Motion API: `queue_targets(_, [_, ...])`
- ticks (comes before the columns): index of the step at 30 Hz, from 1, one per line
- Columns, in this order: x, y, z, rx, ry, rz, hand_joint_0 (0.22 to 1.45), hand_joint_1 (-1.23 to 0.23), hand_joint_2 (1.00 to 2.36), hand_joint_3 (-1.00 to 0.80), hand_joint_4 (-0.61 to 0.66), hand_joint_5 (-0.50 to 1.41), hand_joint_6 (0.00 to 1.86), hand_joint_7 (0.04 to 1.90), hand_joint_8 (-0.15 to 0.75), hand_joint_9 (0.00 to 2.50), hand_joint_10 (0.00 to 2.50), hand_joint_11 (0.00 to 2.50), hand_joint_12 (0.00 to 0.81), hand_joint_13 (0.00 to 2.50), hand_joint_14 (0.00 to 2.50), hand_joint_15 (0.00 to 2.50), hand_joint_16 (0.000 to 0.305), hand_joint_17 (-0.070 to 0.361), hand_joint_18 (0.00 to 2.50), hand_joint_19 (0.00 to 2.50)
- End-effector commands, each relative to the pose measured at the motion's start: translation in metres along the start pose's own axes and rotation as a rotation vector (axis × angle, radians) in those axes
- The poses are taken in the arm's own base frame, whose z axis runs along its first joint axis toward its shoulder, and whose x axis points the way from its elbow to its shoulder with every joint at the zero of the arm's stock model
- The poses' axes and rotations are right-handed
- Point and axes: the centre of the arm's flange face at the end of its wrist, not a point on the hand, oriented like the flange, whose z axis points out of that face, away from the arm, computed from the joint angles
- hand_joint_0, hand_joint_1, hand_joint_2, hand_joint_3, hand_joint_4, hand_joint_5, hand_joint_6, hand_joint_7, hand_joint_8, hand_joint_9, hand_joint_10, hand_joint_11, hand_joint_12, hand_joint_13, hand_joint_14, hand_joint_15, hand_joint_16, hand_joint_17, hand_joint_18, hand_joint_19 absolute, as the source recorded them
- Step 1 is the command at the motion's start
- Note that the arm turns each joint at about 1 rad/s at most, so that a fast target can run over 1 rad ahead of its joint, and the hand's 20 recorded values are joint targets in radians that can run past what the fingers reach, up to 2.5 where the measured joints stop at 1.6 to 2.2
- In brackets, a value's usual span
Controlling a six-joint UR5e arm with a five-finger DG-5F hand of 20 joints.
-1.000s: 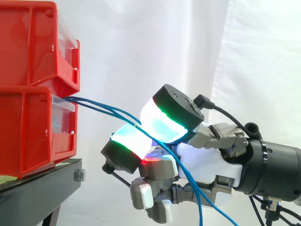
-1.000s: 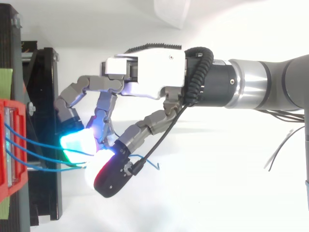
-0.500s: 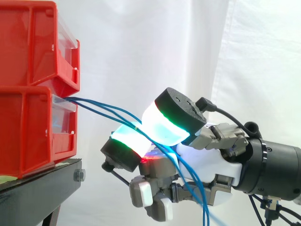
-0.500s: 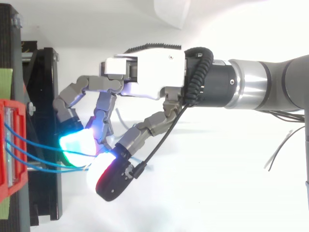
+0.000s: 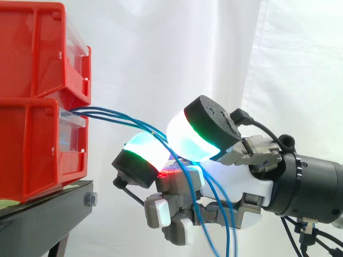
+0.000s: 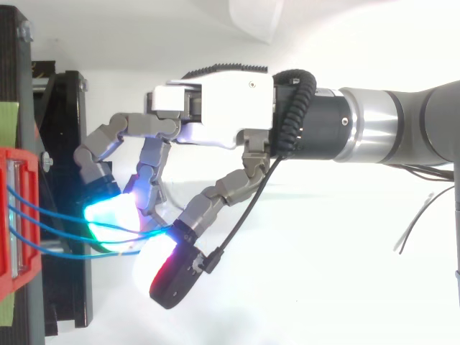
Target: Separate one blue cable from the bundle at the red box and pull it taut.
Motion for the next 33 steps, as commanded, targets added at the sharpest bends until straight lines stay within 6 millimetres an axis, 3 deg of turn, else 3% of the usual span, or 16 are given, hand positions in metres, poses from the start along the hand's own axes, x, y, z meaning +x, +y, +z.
queue_targets(1, [-0.0001,0.0000,0.0000,0.001,-0.001,0.000,0.51,-0.93,1.00,-0.50,0.31,-0.13,0.89,1.20,0.417,1.23,0.01,1.12,0.410,1.11,0.02,0.62,0.056,0.127,1.20,0.73])
queue_targets(6, [0.0000,0.0007,0.0005,-0.001,0.000,0.000,0.58,-0.77,1.00,-0.50,0.30,-0.13,0.86,1.24,0.406,1.22,0.01,1.09,0.397,1.10,0.02,0.61,0.053,0.119,1.17,0.76])
queue_targets(14, [-0.0001,0.0007,0.0005,-0.001,-0.001,0.000,0.64,-0.83,1.00,-0.50,0.27,-0.13,0.85,1.26,0.406,1.20,0.01,1.05,0.393,1.08,0.02,0.62,0.053,0.119,1.16,0.77])
queue_targets(17, [0.0000,0.0007,0.0005,-0.001,0.000,0.002,0.62,-0.86,1.01,-0.33,0.27,-0.13,0.85,1.28,0.404,1.19,0.01,1.04,0.394,1.08,0.02,0.62,0.053,0.119,1.15,0.78])
queue_targets(20, [0.0000,0.0007,0.0005,-0.001,0.000,0.002,0.60,-0.81,1.02,-0.26,0.24,-0.15,0.86,1.25,0.407,1.17,0.01,1.01,0.403,1.07,0.02,0.62,0.054,0.122,1.14,0.80])
queue_targets(28, [0.0000,0.0005,0.0004,0.001,0.000,0.000,0.64,-0.86,1.02,-0.26,0.24,-0.16,0.86,1.25,0.406,1.13,0.01,1.02,0.405,1.05,0.02,0.62,0.054,0.122,1.14,0.78])
queue_targets(33, [-0.0001,0.0044,-0.0007,0.014,0.003,-0.002,0.60,-0.77,1.01,-0.33,0.28,-0.15,0.86,1.25,0.407,1.15,0.01,0.98,0.401,1.06,0.02,0.62,0.054,0.122,1.13,0.81])
